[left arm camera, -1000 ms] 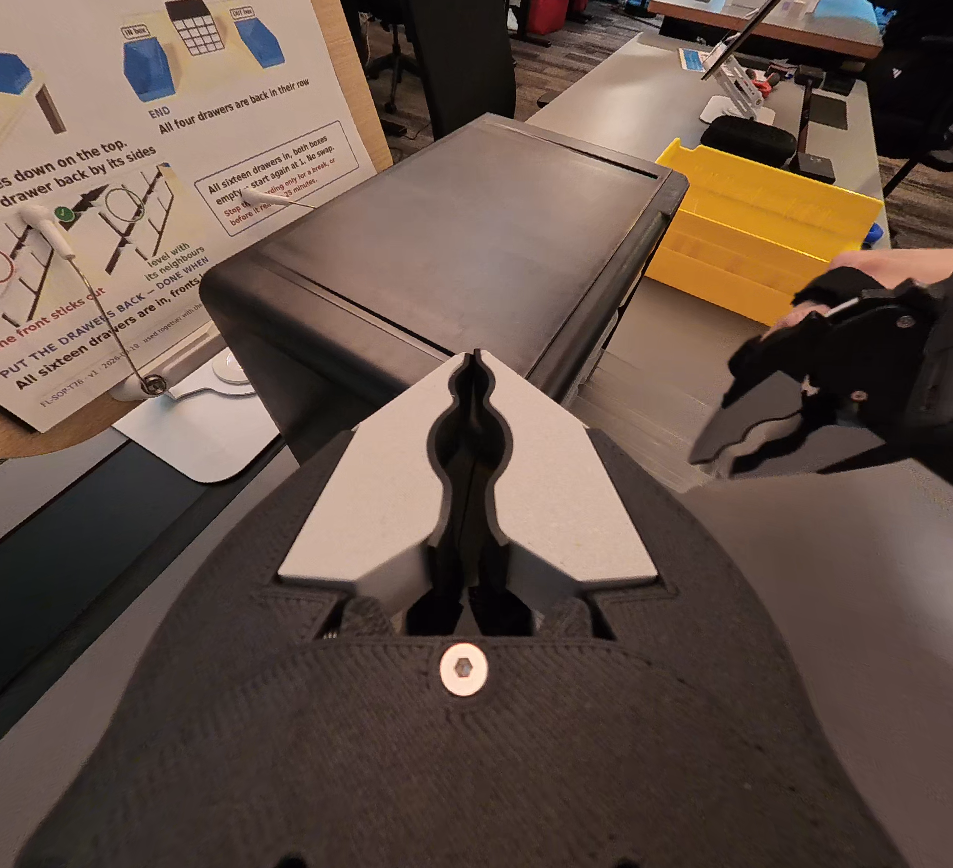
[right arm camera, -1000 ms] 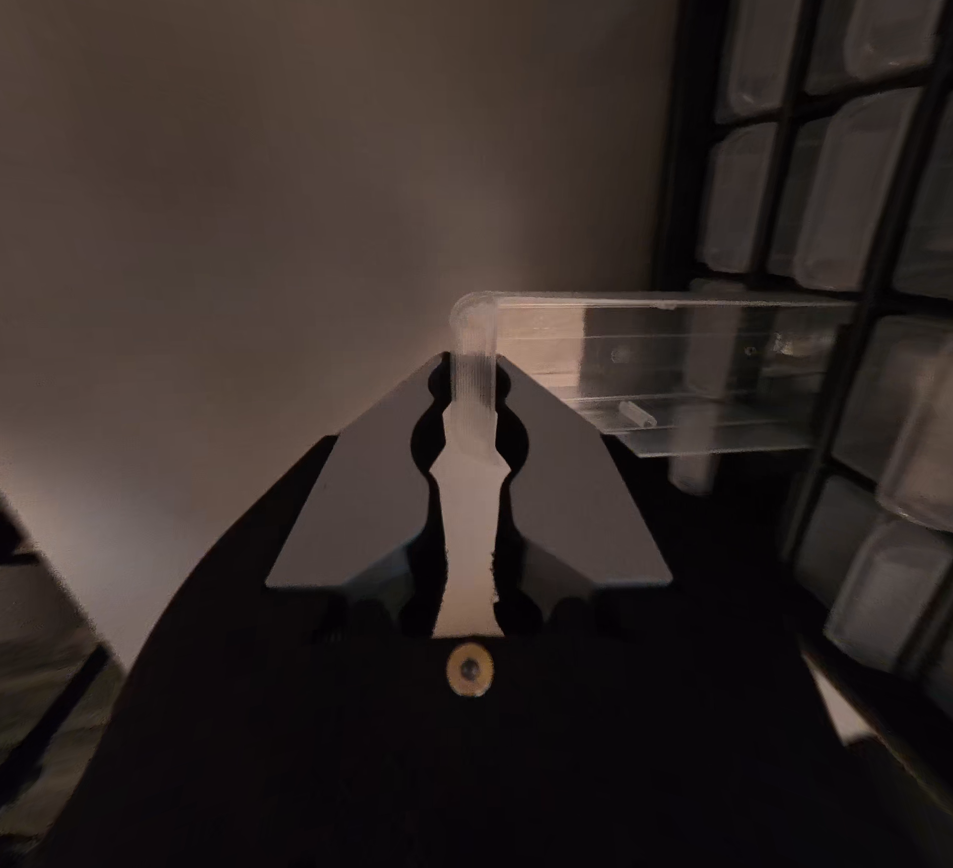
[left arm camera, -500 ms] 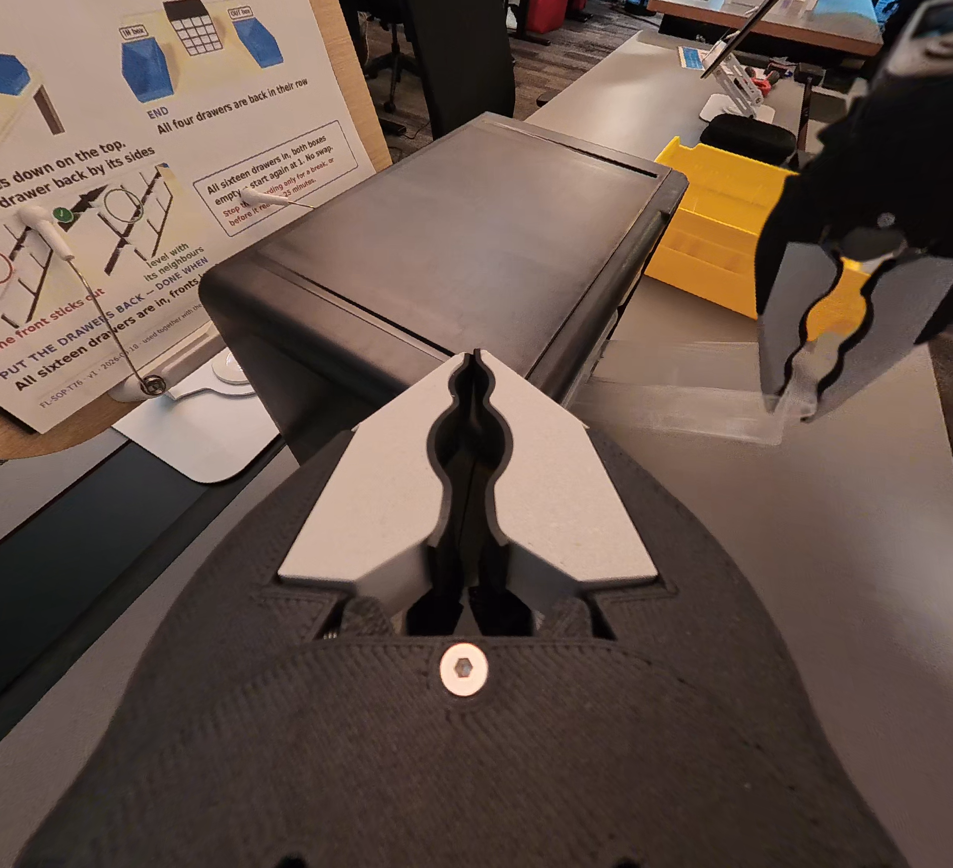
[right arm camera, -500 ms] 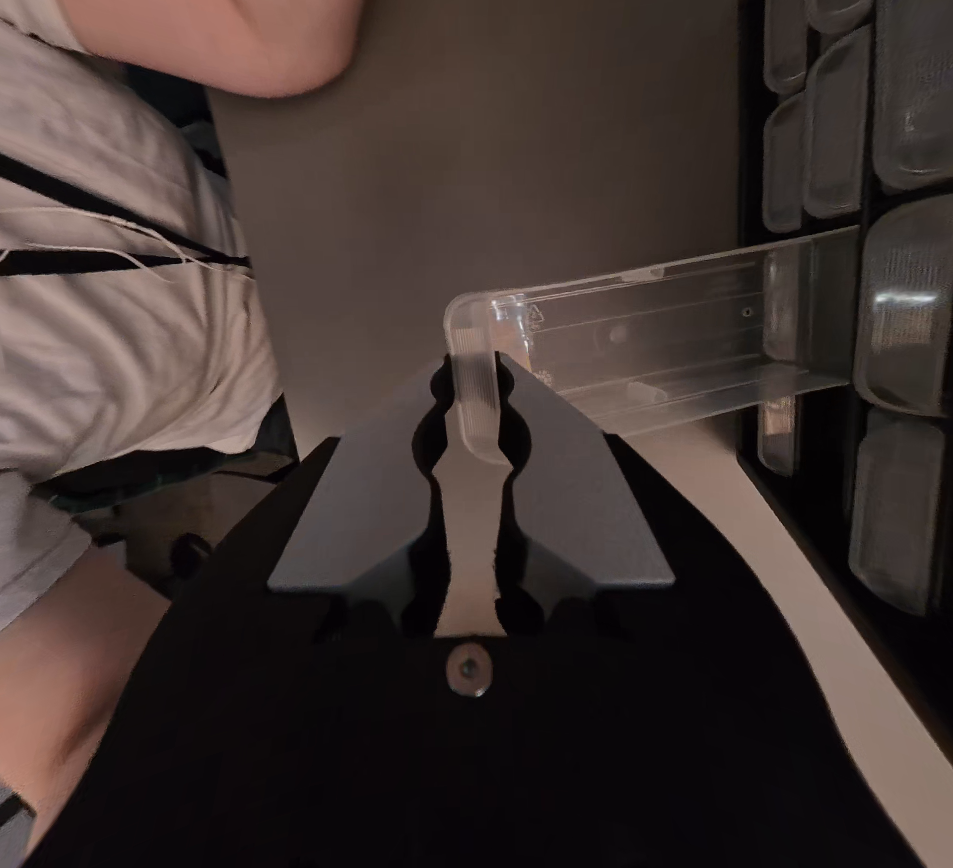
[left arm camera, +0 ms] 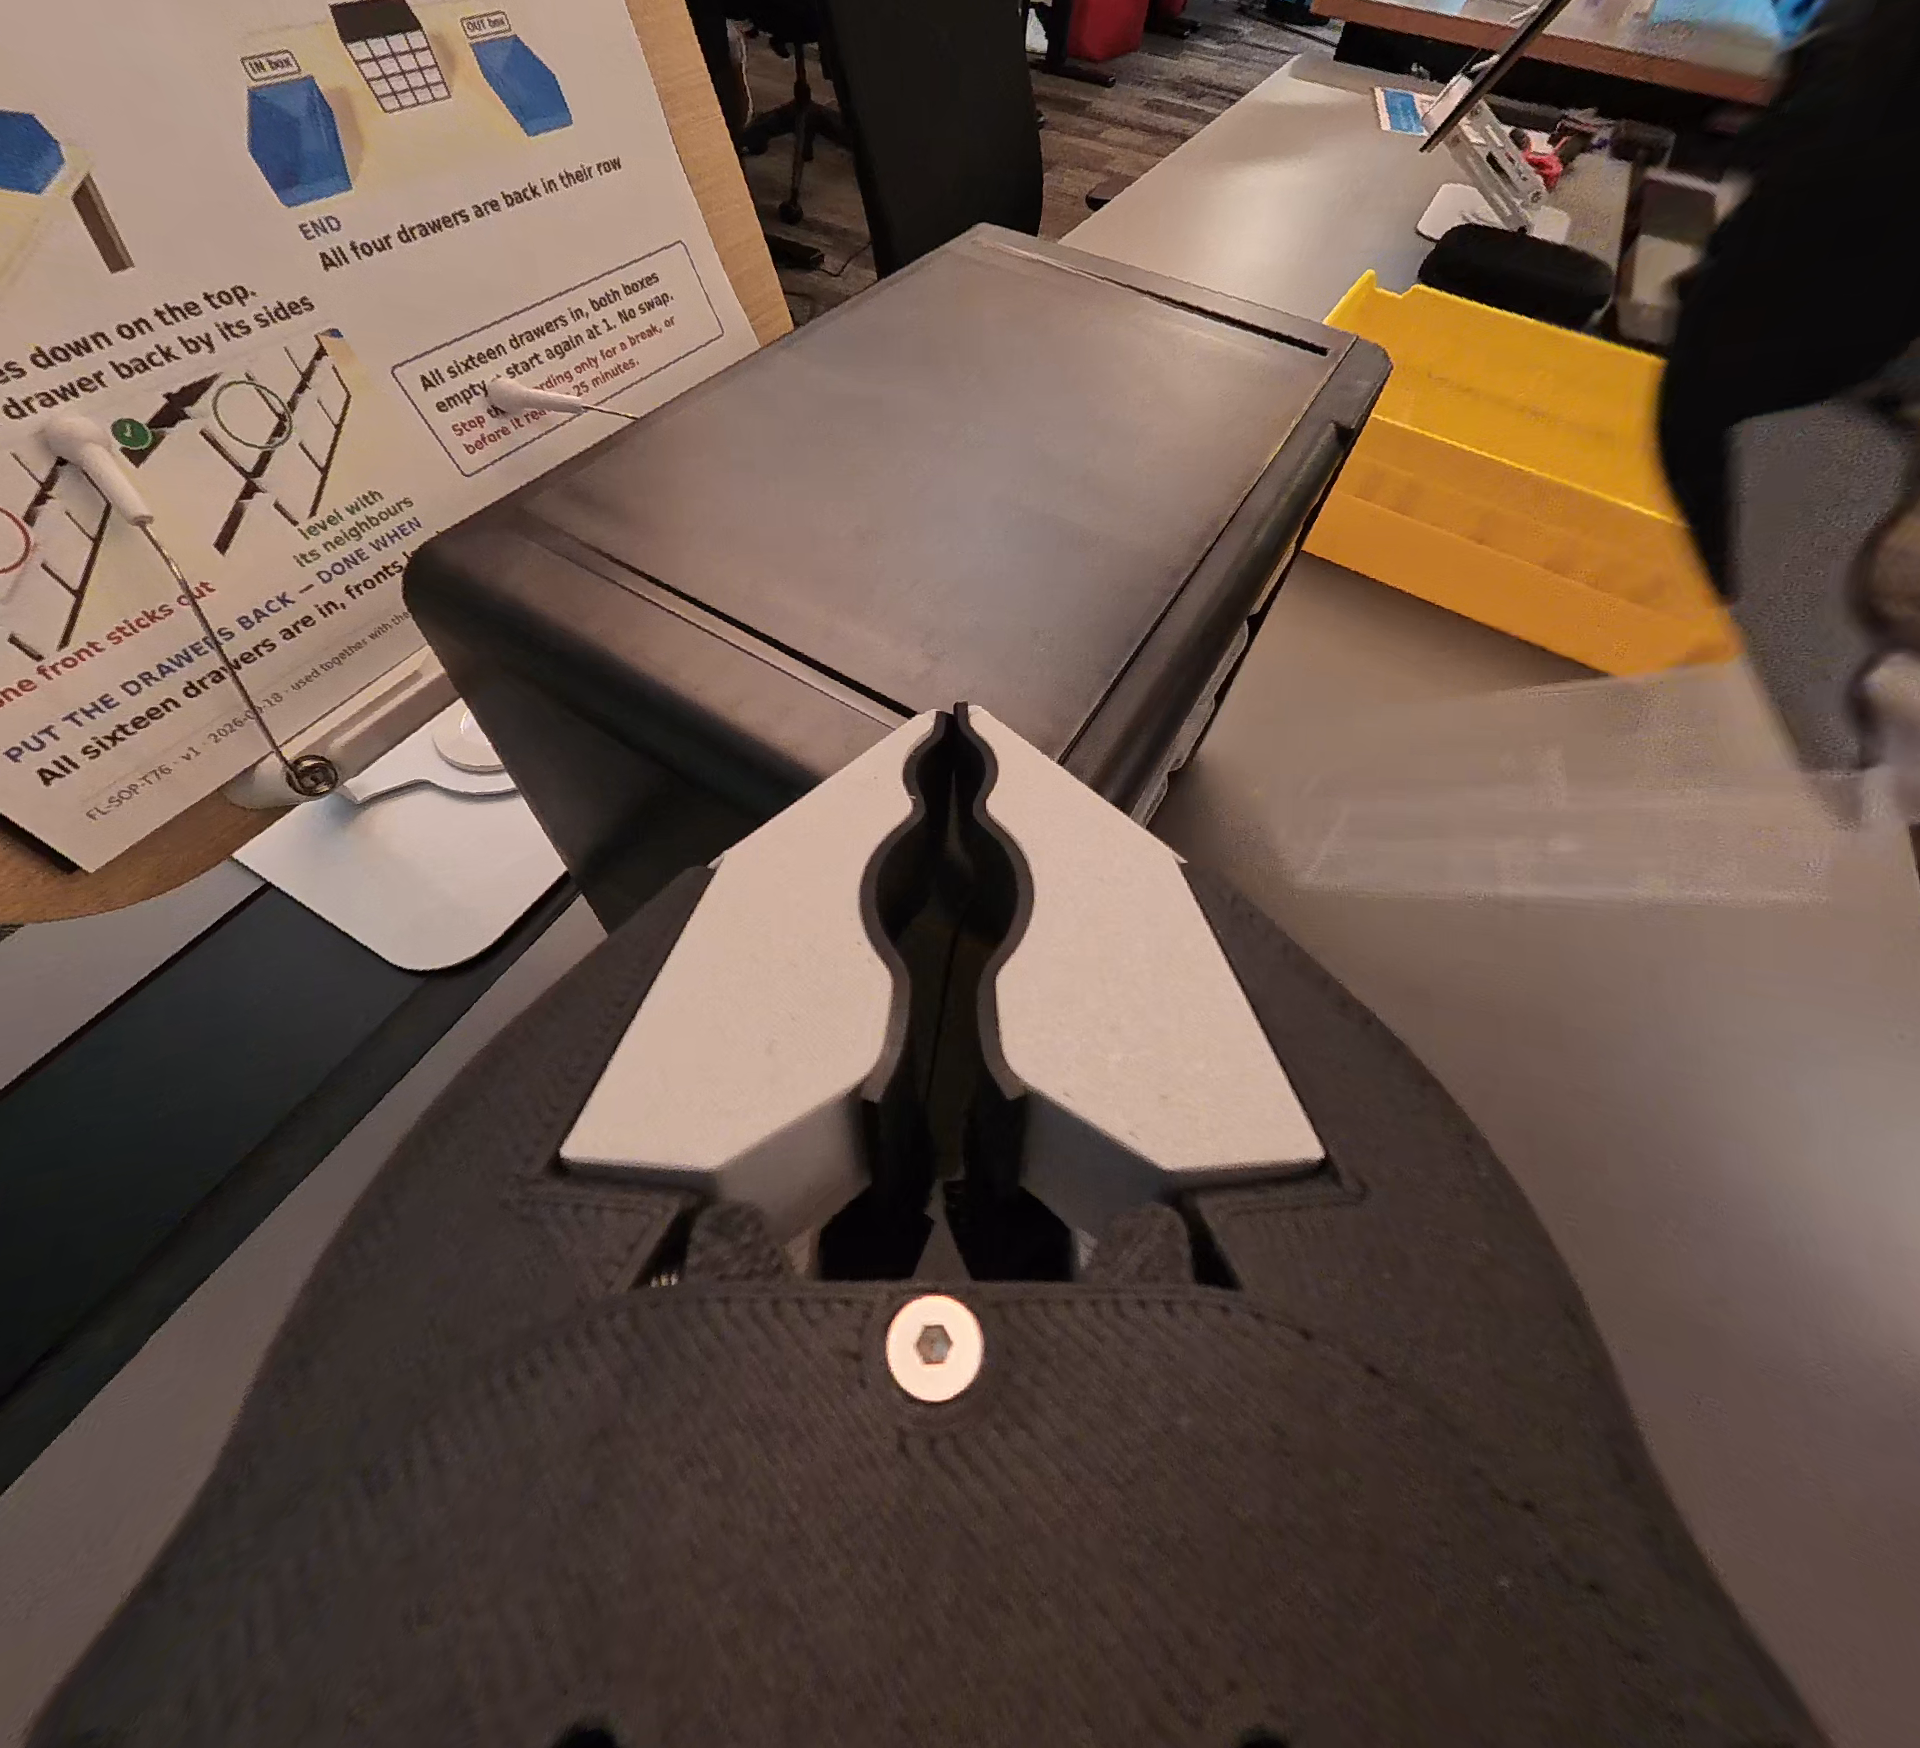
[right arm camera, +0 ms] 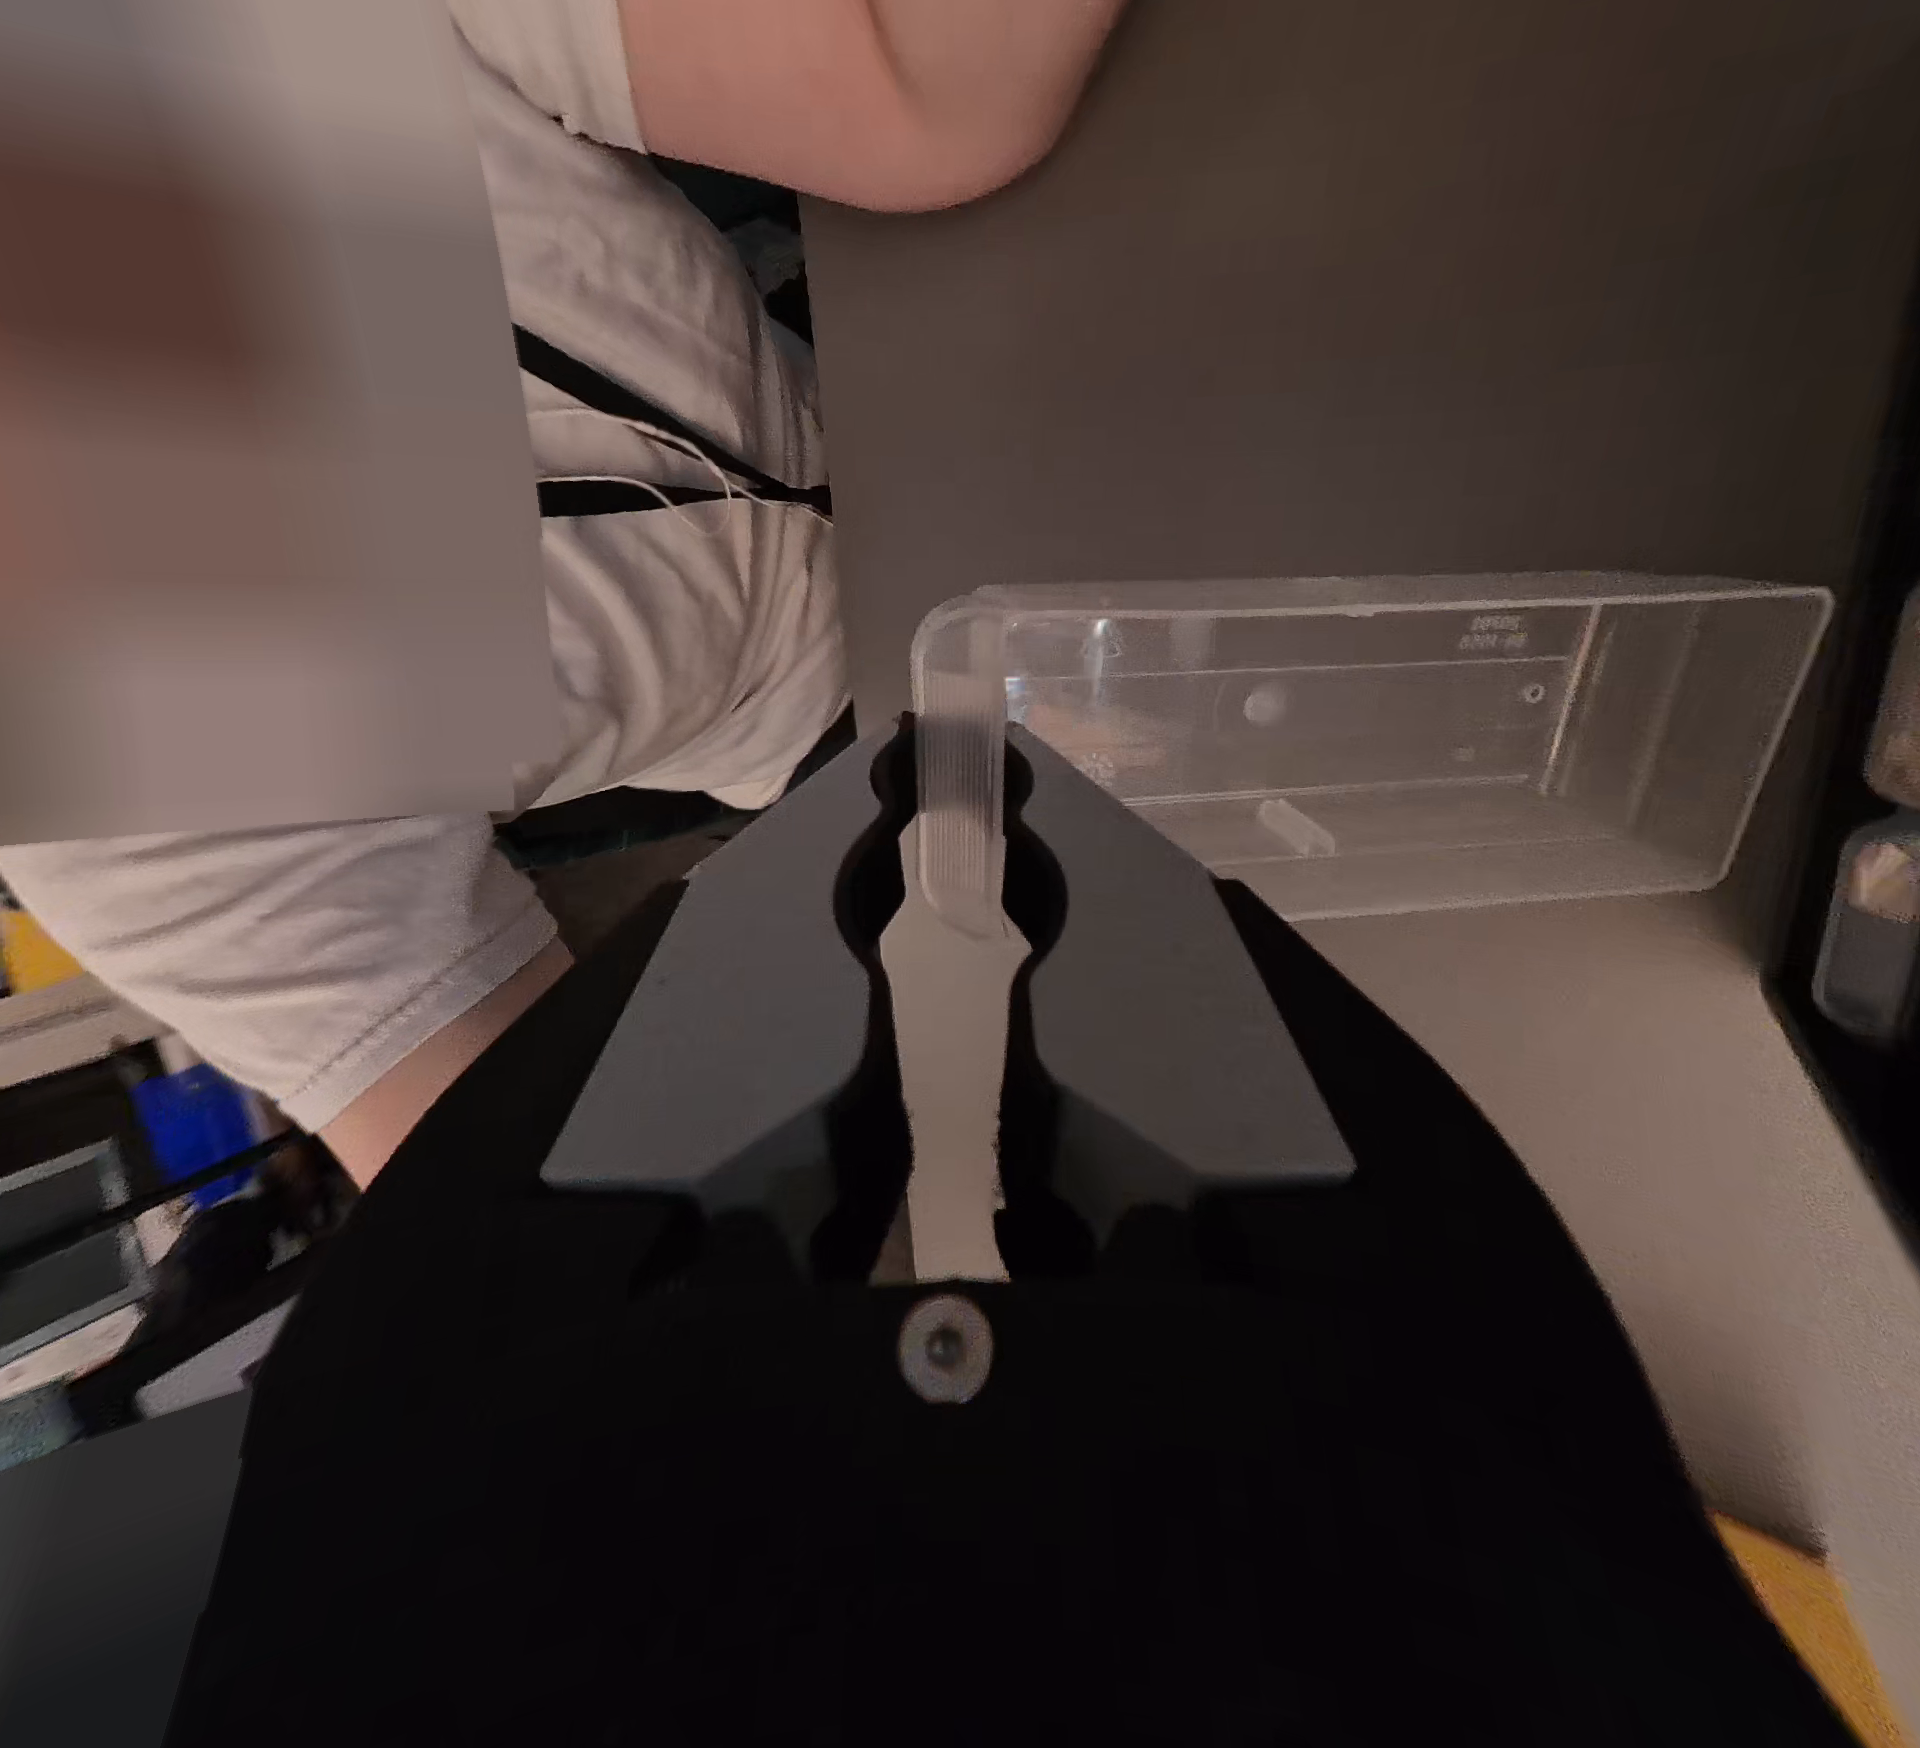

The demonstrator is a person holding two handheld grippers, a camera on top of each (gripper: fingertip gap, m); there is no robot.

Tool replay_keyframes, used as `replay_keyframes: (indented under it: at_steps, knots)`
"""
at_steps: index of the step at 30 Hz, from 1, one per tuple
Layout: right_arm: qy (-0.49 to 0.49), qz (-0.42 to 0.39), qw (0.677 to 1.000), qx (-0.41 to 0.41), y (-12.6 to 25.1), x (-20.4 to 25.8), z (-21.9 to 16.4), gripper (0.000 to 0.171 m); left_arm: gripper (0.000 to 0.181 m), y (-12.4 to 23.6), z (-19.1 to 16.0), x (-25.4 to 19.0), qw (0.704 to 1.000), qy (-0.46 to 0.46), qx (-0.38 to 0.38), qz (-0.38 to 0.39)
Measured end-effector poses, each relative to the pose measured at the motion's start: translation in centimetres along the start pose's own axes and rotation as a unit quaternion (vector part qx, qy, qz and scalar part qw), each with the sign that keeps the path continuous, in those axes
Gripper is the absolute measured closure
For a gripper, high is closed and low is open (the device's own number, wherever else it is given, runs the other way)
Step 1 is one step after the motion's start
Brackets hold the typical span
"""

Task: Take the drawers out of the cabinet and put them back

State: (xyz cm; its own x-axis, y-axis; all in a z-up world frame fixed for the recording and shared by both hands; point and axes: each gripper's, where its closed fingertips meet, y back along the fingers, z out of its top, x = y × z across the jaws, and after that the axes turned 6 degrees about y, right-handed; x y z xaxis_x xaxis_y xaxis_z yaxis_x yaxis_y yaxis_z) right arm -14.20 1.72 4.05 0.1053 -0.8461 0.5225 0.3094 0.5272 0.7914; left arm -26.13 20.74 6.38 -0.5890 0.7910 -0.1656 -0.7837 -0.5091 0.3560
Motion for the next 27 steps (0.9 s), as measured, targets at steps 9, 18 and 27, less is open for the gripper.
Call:
replay_keyframes:
  at_steps: [9,18,27]
  knots:
    - [-0.309,-0.301,0.894,-0.123,13.0,-0.6,-18.1,0.161,0.181,0.0,0.0,0.0,1.000,-0.002,-0.001,-0.003]
    - [-0.469,-0.417,0.759,-0.173,6.0,-11.1,-36.8,0.160,0.181,0.0,0.0,0.0,1.000,0.000,-0.003,-0.006]
    - [-0.464,-0.426,0.770,-0.100,2.2,-16.5,-38.7,0.159,0.181,0.0,0.0,0.0,1.000,-0.003,0.002,0.002]
